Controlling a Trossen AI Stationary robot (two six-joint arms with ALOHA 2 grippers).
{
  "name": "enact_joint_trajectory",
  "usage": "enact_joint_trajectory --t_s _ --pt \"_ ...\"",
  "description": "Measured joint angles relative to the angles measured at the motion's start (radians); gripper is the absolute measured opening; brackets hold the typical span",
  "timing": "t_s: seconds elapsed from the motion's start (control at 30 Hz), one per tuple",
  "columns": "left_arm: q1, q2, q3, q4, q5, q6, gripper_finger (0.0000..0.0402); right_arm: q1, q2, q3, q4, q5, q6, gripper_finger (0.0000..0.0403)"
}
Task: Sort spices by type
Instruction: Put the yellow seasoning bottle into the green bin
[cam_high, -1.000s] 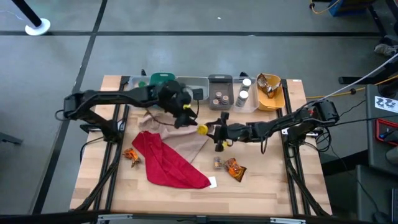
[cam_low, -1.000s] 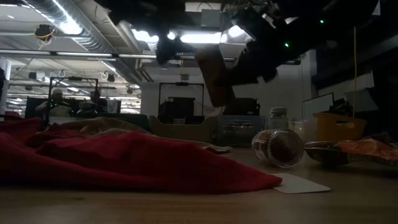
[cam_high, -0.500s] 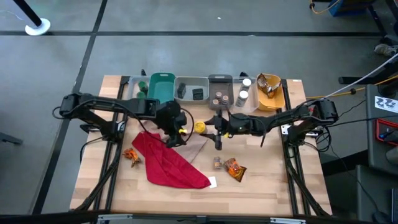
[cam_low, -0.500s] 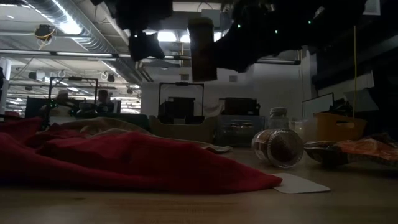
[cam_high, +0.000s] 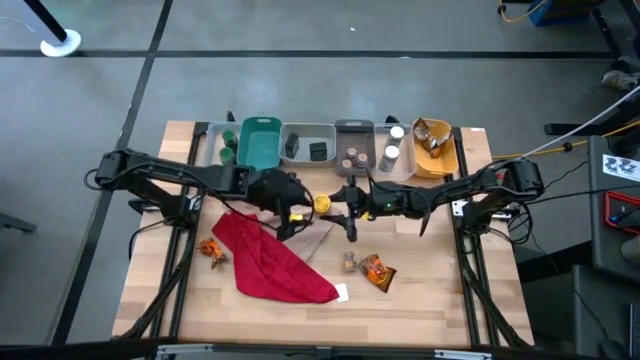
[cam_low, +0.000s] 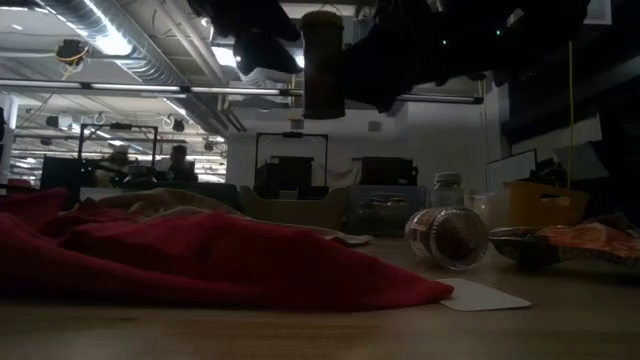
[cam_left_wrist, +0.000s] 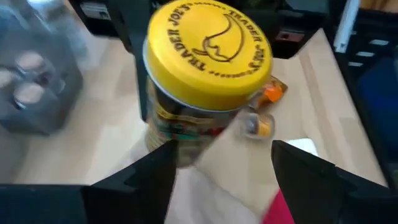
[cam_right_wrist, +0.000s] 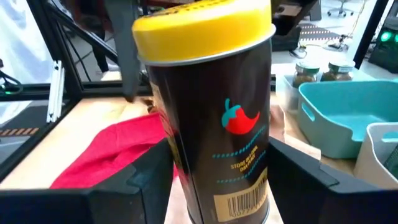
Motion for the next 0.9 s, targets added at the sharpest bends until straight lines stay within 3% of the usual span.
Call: enact_joint_trajectory --t_s 0.37,0.9 --pt "-0.025 -0.002 -0.002 0.088 -0.122 0.028 0.0246 -0.001 -0.002 -0.003 0.051 0.004 0.012 0.0220" --pt "-0.022 0.002 0.001 0.096 -0.195 0.049 0.0246 0.001 -0.001 0.003 0.000 0.036 0.053 0.0220"
